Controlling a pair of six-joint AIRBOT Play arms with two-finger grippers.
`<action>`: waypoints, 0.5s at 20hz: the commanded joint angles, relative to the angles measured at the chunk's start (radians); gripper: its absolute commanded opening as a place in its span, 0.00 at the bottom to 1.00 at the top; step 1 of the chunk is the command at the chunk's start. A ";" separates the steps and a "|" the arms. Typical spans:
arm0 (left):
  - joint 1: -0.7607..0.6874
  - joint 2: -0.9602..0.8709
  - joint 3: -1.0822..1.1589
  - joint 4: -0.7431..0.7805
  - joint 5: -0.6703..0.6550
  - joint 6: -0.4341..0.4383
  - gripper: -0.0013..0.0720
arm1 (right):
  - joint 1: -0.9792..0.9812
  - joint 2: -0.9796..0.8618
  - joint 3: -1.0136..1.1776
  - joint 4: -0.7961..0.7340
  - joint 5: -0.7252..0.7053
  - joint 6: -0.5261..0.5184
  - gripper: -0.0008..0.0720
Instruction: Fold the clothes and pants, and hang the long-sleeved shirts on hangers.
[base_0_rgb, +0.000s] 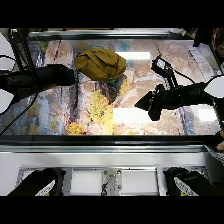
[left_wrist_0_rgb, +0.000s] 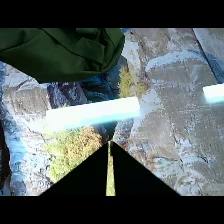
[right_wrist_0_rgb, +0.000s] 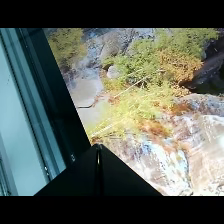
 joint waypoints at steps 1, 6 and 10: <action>0.001 -0.023 0.000 -0.003 0.076 -0.001 0.77 | 0.001 0.000 0.000 0.000 0.000 0.000 0.04; 0.104 -0.314 0.131 -0.008 0.111 -0.019 0.95 | 0.001 0.000 0.000 0.000 0.000 0.000 0.04; 0.200 -0.673 0.309 -0.178 0.117 -0.018 0.95 | 0.001 0.000 0.000 0.000 0.000 0.000 0.04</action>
